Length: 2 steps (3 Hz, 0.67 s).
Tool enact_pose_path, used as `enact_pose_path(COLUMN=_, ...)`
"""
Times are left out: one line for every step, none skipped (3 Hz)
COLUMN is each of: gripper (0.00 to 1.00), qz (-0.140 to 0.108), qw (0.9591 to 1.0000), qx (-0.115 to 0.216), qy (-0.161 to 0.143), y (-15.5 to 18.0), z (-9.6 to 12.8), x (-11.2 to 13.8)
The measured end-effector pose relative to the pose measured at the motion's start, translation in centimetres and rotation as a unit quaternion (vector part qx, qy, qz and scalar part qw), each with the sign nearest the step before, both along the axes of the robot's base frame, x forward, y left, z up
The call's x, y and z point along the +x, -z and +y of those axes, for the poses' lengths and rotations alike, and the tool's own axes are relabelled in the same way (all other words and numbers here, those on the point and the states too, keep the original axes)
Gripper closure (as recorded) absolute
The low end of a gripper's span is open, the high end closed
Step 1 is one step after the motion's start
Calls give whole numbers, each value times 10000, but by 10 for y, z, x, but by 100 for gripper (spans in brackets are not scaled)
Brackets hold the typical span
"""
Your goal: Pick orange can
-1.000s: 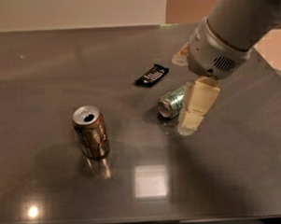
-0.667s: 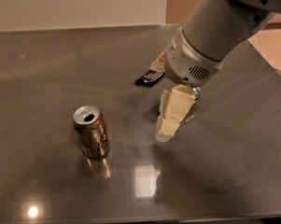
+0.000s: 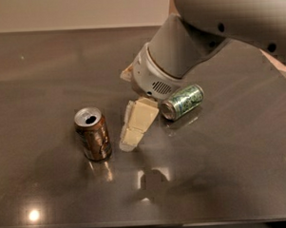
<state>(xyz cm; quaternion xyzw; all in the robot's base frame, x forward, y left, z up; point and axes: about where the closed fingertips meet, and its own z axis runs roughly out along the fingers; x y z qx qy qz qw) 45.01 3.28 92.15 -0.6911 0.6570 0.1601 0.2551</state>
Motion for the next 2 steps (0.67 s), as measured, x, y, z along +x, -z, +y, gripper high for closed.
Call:
enact_pose_path(gripper=0, qz=157, qw=9997, qx=162, qy=-109, y=13, z=29, x=-1)
enact_pose_path(gripper=0, qz=275, qw=9992, qx=220, qy=-185, y=22, z=48, x=-4)
